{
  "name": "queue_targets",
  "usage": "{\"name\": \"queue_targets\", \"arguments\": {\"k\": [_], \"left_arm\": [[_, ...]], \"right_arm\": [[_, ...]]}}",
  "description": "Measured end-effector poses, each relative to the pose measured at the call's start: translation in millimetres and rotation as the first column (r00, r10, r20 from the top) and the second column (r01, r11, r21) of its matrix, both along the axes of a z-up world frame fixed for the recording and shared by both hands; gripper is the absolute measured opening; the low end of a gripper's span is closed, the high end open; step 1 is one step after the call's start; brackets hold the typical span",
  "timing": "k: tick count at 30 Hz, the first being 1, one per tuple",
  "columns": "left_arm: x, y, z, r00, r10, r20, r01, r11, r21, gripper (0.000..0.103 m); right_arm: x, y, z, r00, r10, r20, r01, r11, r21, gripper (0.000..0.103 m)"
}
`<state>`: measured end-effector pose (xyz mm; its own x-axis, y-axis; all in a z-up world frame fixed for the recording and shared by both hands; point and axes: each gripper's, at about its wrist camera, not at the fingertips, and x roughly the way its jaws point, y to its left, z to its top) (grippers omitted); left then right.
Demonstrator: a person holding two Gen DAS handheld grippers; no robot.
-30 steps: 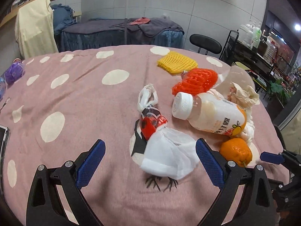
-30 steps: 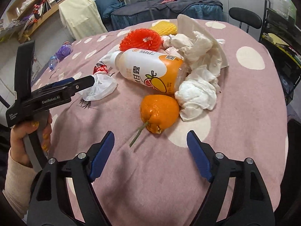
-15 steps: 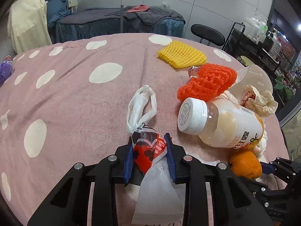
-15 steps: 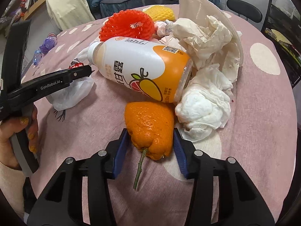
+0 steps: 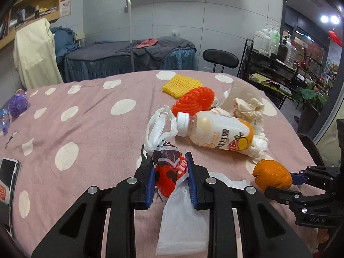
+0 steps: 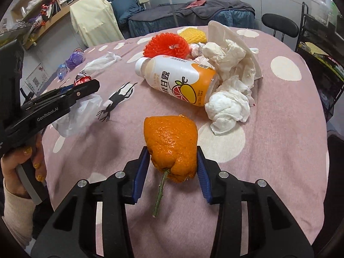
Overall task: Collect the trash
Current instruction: 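Drop the orange into the bin with right tool while left tool carries the bagged item over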
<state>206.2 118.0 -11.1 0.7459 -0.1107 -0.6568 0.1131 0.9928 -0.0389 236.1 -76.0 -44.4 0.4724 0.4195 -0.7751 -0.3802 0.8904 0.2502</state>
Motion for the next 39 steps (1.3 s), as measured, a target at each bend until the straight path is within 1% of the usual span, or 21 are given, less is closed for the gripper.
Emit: {"name": "queue_targets", "arguments": {"k": [2,6,10,14,17,22,26,29,32,35,39], "left_arm": [[-13.5,-8.4,5.4,1.000,-0.016,0.025,0.016,1.000,0.008,0.025],[-31.6,-23.4,12.2,0.998,-0.055,0.043,0.056,0.998,-0.018,0.025],[-48.6,-43.8,14.3,0.995,-0.067,0.078,0.067,0.998,-0.001,0.025],[-59.3,-64.1,14.3,0.991,-0.104,0.089,0.104,0.995,0.004,0.025],[-65.4,-82.5,15.9,0.986,-0.137,0.100,0.137,0.991,0.012,0.025],[-70.0,-108.2,18.8,0.978,-0.179,0.106,0.181,0.983,-0.010,0.025],[-70.0,-131.6,21.2,0.974,-0.201,0.103,0.204,0.979,-0.018,0.025],[-70.9,-149.1,27.0,0.972,-0.203,0.121,0.210,0.976,-0.052,0.025],[-72.0,-164.0,30.9,0.967,-0.216,0.136,0.230,0.968,-0.096,0.025],[-68.8,-185.1,32.2,0.960,-0.245,0.132,0.260,0.959,-0.111,0.025],[-66.3,-213.6,33.9,0.947,-0.287,0.145,0.304,0.946,-0.115,0.025]], "right_arm": [[-12.0,-9.3,2.6,1.000,-0.003,0.013,0.003,1.000,0.002,0.043],[-30.1,-19.7,7.6,0.998,-0.032,0.055,0.031,0.999,0.015,0.043],[-41.7,-31.1,13.3,0.992,-0.070,0.103,0.069,0.997,0.019,0.043],[-57.0,-50.2,18.3,0.985,-0.104,0.136,0.101,0.994,0.030,0.043],[-63.6,-64.3,19.1,0.980,-0.140,0.141,0.135,0.990,0.049,0.043],[-69.8,-88.5,16.1,0.968,-0.202,0.146,0.195,0.979,0.061,0.043],[-74.5,-119.1,14.8,0.952,-0.267,0.148,0.258,0.963,0.078,0.043],[-77.1,-145.0,13.8,0.933,-0.324,0.155,0.319,0.946,0.062,0.043],[-79.0,-173.7,14.9,0.906,-0.388,0.172,0.390,0.921,0.023,0.043],[-77.9,-206.5,11.3,0.868,-0.466,0.170,0.474,0.881,-0.007,0.043],[-69.4,-245.7,-1.7,0.810,-0.566,0.152,0.578,0.815,-0.043,0.043]]}}
